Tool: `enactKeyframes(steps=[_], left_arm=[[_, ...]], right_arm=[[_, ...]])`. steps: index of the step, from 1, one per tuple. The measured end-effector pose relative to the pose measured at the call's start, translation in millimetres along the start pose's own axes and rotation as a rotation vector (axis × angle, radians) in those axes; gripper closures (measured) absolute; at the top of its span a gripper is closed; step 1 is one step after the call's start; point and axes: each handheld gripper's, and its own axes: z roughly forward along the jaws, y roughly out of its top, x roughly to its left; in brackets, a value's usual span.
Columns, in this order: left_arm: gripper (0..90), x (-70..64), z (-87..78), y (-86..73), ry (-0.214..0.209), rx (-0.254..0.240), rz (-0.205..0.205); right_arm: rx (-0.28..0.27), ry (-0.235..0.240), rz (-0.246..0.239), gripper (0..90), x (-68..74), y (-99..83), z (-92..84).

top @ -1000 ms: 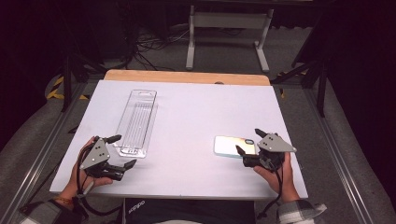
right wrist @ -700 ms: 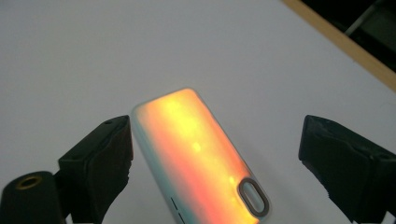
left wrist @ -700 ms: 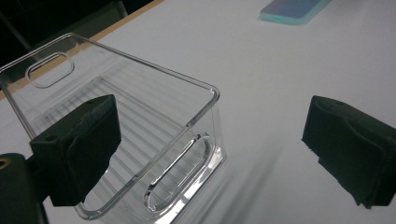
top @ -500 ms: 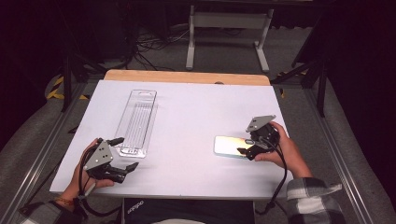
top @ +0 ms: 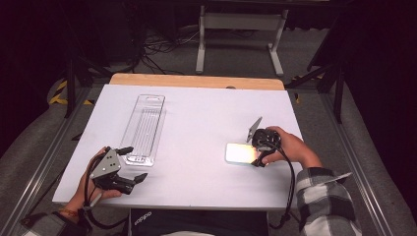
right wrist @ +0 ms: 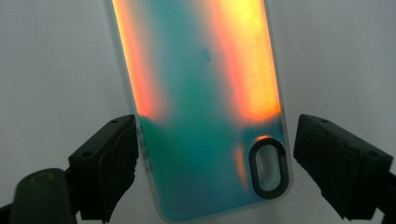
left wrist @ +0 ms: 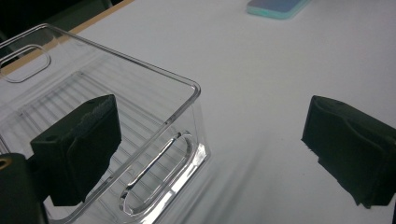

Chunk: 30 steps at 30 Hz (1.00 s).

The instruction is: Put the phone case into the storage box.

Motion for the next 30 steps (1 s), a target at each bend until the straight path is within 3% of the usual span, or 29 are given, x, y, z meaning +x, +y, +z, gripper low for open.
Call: enactKeyframes(steps=[8,14,18,23,24,26,27,28,29,30], left_arm=[[5.4,-1.8,2.7,-0.1,-0.018,0.011,-0.002],[5.5,-3.1,4.7,-0.3,-0.027,0.022,0.0],[5.5,-3.6,4.4,-0.1,-0.028,0.025,0.004],[5.5,-5.0,3.9,0.7,-0.015,0.029,0.025],[5.7,-6.3,3.6,1.3,-0.005,0.031,0.043],[5.7,-7.1,3.5,1.6,-0.005,0.03,0.046],[5.7,-7.1,3.3,1.9,-0.001,0.031,0.052],[5.8,-7.7,3.6,2.3,0.002,0.03,0.052],[5.8,-7.7,3.6,2.3,0.002,0.03,0.052],[5.8,-8.0,3.9,2.5,0.0,0.029,0.054]], right_arm=[[0.057,0.018,-0.048,13.1,-3.3,5.3,10.3],[0.039,0.065,-0.064,15.4,-7.8,3.5,10.9],[0.034,0.052,-0.089,16.1,-6.2,3.9,9.9],[-0.026,0.037,-0.089,16.6,-1.7,3.5,6.0],[-0.087,-0.002,-0.079,16.9,2.1,3.8,0.3],[-0.164,-0.032,-0.078,16.9,4.9,4.1,-4.2],[-0.164,-0.032,-0.078,16.9,4.9,4.1,-4.2],[-0.225,-0.046,-0.075,16.9,7.9,4.3,-6.7],[-0.225,-0.046,-0.075,16.9,7.9,4.3,-6.7],[-0.272,-0.046,-0.064,17.0,12.2,5.1,-6.5]])
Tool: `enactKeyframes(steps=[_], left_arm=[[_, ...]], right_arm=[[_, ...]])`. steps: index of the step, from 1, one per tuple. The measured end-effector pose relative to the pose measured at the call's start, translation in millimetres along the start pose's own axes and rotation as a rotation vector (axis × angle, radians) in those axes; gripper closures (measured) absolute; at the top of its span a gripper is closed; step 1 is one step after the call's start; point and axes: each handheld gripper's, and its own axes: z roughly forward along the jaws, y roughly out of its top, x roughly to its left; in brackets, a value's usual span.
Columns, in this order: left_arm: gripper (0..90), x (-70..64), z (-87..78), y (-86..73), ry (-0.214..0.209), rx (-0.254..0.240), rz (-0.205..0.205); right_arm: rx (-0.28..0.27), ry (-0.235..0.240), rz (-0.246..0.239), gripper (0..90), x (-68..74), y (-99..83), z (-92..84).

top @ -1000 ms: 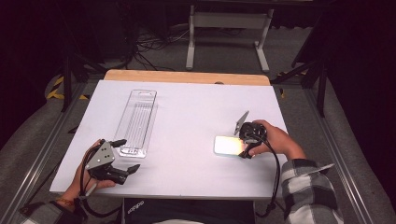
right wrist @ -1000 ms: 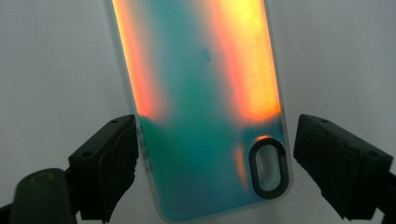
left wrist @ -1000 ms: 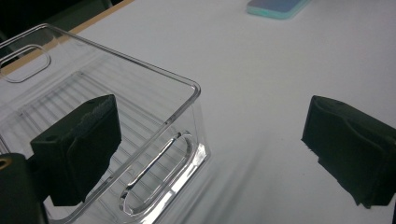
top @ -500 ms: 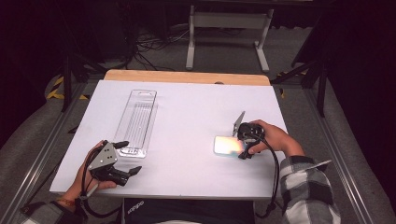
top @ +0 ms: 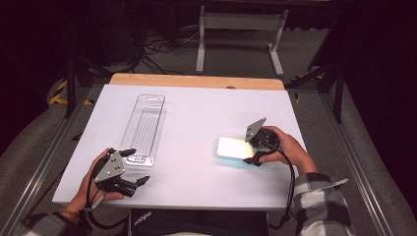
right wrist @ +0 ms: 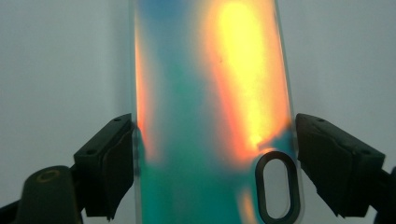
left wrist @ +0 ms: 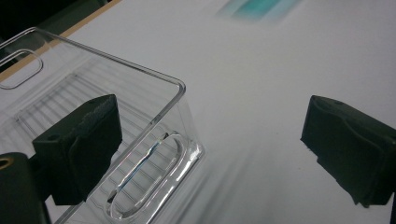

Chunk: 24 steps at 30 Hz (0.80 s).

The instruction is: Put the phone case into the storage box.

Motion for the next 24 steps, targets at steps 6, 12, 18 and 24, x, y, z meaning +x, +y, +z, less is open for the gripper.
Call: enactKeyframes(steps=[6,12,18,24], left_arm=[[5.8,-1.0,-0.4,0.5,0.005,-0.002,0.003],[6.0,-2.7,0.3,2.2,0.02,-0.002,0.02],[6.3,-9.1,2.0,7.9,0.061,-0.005,0.074],[6.8,-22.5,7.5,19.8,0.146,-0.017,0.183]], right_arm=[[-0.067,-0.035,0.014,17.2,9.4,0.8,7.2],[-0.202,-0.074,0.071,17.3,15.9,2.8,-0.8],[-0.27,-0.076,0.11,17.3,20.2,8.2,-5.2],[-0.359,-0.071,0.189,17.5,30.2,24.1,-6.3]])
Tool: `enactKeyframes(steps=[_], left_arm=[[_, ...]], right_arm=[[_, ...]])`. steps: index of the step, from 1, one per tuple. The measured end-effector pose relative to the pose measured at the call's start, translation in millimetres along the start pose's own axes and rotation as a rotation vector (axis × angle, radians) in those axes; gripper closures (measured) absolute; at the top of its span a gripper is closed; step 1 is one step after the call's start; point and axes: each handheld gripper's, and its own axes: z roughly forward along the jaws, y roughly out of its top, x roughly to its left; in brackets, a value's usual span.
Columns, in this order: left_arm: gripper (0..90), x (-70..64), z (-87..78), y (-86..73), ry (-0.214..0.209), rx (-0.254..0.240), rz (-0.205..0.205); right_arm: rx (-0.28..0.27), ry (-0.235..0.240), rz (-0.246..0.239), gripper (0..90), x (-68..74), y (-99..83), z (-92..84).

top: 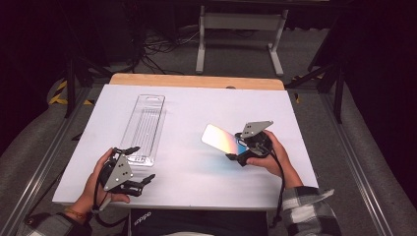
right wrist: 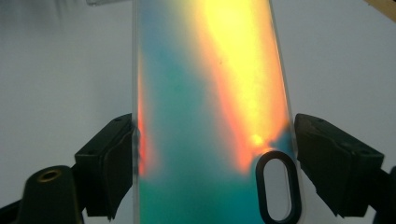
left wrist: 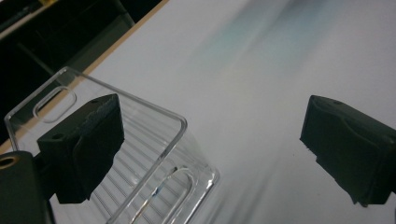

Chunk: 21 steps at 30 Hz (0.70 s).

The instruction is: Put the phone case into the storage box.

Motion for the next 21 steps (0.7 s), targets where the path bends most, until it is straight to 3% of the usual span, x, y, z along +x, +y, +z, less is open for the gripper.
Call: enactKeyframes(steps=[7,16,18,21], left_arm=[[8.9,-14.0,10.2,15.5,0.068,0.0,0.157],[12.7,-25.6,23.8,26.2,0.131,0.009,0.266],[14.5,-31.7,28.5,29.0,0.157,0.017,0.319],[15.6,-34.8,33.2,32.1,0.165,0.013,0.355]], right_arm=[[-0.056,0.074,0.093,17.5,15.9,14.5,12.5],[-0.012,0.162,0.178,17.5,40.7,31.1,33.9],[0.0,0.163,0.192,17.5,43.7,34.0,37.2],[0.003,0.172,0.21,17.6,45.4,36.6,38.8]])
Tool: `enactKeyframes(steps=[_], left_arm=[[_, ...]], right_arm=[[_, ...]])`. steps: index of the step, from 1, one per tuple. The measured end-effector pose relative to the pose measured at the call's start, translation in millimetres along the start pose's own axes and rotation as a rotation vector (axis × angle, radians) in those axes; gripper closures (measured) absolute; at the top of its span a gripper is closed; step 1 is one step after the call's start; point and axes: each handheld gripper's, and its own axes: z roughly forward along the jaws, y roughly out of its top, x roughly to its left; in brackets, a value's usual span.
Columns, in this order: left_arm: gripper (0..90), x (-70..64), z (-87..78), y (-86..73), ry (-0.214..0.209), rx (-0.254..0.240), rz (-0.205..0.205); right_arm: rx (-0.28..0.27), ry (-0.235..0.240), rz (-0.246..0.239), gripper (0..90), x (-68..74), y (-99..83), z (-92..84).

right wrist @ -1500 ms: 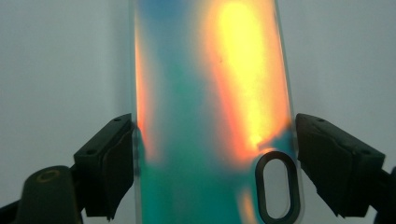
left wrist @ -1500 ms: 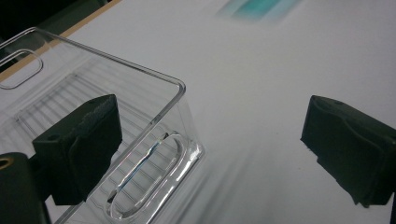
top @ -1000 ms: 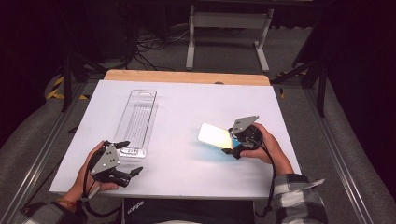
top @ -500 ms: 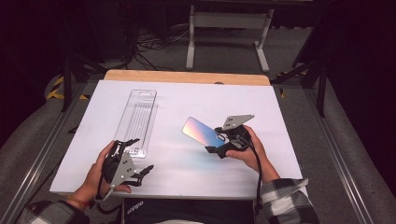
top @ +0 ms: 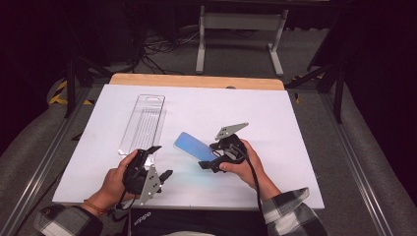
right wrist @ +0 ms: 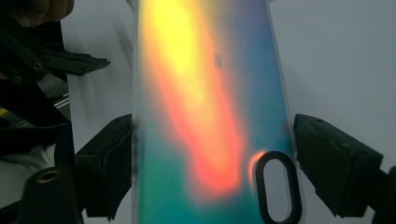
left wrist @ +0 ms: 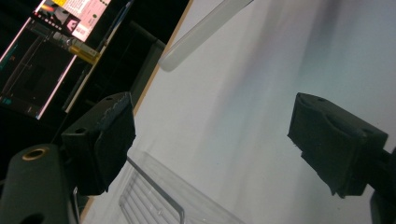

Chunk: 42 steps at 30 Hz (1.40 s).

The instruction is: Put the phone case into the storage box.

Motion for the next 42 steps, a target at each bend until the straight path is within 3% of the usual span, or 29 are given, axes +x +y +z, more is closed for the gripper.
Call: enactKeyframes(steps=[4,5,6,11,12,13,15,18,21,26,27,29,33,36,42], left_arm=[[19.4,-2.0,4.8,7.0,0.028,0.004,0.035],[20.8,-1.5,5.3,9.3,0.046,0.023,0.066],[22.7,-3.0,6.5,10.5,0.056,0.03,0.066],[27.7,-12.4,14.8,21.2,0.126,0.056,0.181],[29.8,-13.8,15.1,21.8,0.133,0.067,0.185],[30.5,-16.0,17.7,24.4,0.143,0.066,0.221],[34.1,-18.4,20.5,26.4,0.154,0.076,0.246],[38.1,-19.9,23.6,27.1,0.163,0.086,0.253],[44.7,-20.6,25.9,28.4,0.175,0.092,0.274],[59.8,-23.8,28.5,30.3,0.229,0.08,0.369],[61.7,-24.1,29.1,30.0,0.225,0.084,0.355],[64.1,-23.4,31.0,30.8,0.233,0.082,0.384],[70.1,-23.8,33.6,29.8,0.239,0.092,0.387],[74.4,-23.0,35.0,29.5,0.23,0.094,0.415],[81.5,-21.2,32.9,28.7,0.217,0.101,0.392]], right_arm=[[0.003,0.002,0.023,17.6,3.6,4.1,2.3],[0.002,0.007,0.029,17.6,4.4,5.1,2.8],[0.003,0.01,0.029,17.6,5.1,5.9,3.1],[0.006,0.004,0.039,17.6,10.3,9.8,5.2],[0.005,0.007,0.039,17.6,10.9,10.5,6.0],[0.007,0.006,0.037,17.6,11.2,10.8,6.2],[0.011,-0.003,0.04,17.6,12.8,12.1,7.6],[0.011,-0.006,0.04,17.6,13.7,13.2,8.4],[0.011,-0.01,0.045,17.7,15.5,14.5,10.1],[0.006,-0.007,0.047,17.7,17.2,16.6,14.0],[0.006,-0.019,0.046,17.7,17.1,17.1,14.7],[0.003,-0.015,0.055,17.6,16.5,17.9,16.3],[0.006,-0.016,0.055,17.7,17.7,20.2,19.7],[0.003,-0.027,0.065,17.6,17.4,20.8,21.4],[-0.027,-0.046,0.076,19.0,20.3,22.5,16.4]])
